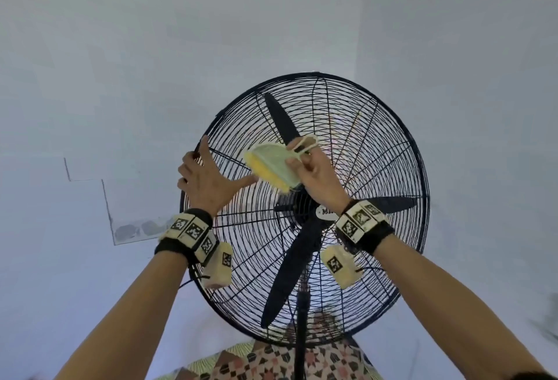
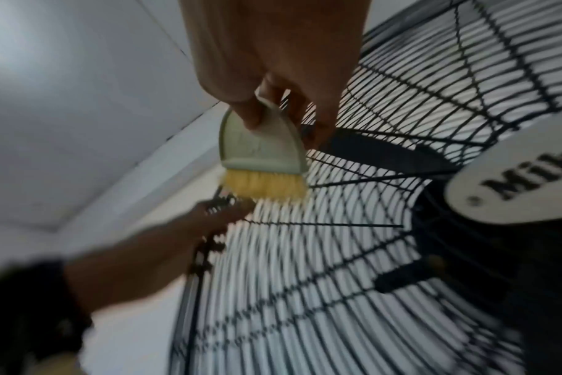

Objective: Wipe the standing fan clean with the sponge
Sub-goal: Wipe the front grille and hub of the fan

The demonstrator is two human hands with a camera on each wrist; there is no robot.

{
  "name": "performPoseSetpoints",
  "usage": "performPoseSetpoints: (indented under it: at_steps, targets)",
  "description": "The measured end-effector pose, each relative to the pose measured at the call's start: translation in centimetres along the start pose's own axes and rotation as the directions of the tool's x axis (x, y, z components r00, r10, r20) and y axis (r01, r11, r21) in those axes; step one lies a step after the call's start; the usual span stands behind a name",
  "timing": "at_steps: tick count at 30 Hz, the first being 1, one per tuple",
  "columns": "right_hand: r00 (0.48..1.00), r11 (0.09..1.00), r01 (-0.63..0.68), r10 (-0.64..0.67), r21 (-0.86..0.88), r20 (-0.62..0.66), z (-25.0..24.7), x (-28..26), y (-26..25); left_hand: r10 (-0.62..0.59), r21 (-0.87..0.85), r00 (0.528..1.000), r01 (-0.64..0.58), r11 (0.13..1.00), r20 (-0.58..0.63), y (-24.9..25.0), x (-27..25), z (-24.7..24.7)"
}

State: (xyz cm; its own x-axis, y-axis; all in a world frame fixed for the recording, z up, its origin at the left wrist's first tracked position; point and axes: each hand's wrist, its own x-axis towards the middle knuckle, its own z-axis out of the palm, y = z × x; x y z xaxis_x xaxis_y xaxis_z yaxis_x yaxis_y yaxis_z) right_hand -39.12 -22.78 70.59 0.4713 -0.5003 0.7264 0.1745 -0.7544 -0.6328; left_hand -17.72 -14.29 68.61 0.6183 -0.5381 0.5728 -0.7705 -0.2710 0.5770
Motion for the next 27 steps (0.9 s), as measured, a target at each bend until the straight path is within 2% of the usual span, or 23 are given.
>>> performPoseSetpoints:
  at_steps: [5,7,10,11,14,17,18,20,23,25,27]
  targets:
    - [0.973,0.994,0.075,-0.057,0.075,-0.225,-4.0,1.8,-1.4,-0.016,0.014,1.000,0.015,1.000,0.015,-0.5,-0.1,-0.3]
    - [0.983,0.999,0.035,-0.034,0.002,-0.178,-3.7,0.9,-0.3,-0.015,0.022,1.000,0.015,1.000,0.023,-0.3,-0.2,-0.3]
    - [0.999,0.999,-0.046,0.046,-0.023,-0.004,-1.5,-1.1,0.5,-0.019,0.038,0.999,0.018,0.999,0.026,0.0,0.0,-0.2]
    - [0.999,0.999,-0.045,0.045,-0.018,0.013,-1.3,-1.3,0.3,-0.019,0.041,1.000,0.018,0.999,0.023,0.0,0.0,-0.2]
    - [0.995,0.999,-0.005,0.010,0.052,-0.096,-2.7,-0.6,-1.1,-0.019,0.030,0.999,0.018,0.999,0.034,-0.2,-0.1,-0.4]
    - [0.978,1.000,-0.015,0.017,0.011,-0.209,-4.0,-0.4,-0.7,-0.017,0.023,1.000,0.016,1.000,0.026,-0.4,-0.4,-0.5]
    - [0.981,0.999,-0.033,0.030,-0.010,-0.191,-3.6,-0.7,-0.2,-0.017,0.024,1.000,0.017,1.000,0.023,-0.3,-0.3,-0.4]
    - [0.994,0.997,-0.078,0.077,-0.017,-0.075,-2.2,-1.9,1.2,-0.020,0.021,0.999,0.019,1.000,0.030,-0.3,-0.2,-0.4]
    - [0.995,0.995,-0.073,0.077,-0.062,0.068,-1.1,-2.4,1.7,-0.014,0.000,1.000,0.014,1.000,0.019,-0.6,0.1,-0.2]
    - [0.998,0.998,-0.065,0.065,-0.002,0.005,-2.1,-1.8,0.9,-0.005,-0.026,1.000,0.006,1.000,0.013,-0.8,-0.1,-0.1]
    - [0.990,0.996,-0.020,0.031,0.085,-0.135,-3.6,-1.1,0.2,-0.001,-0.041,1.000,0.002,0.999,0.012,-0.9,-0.4,-0.2]
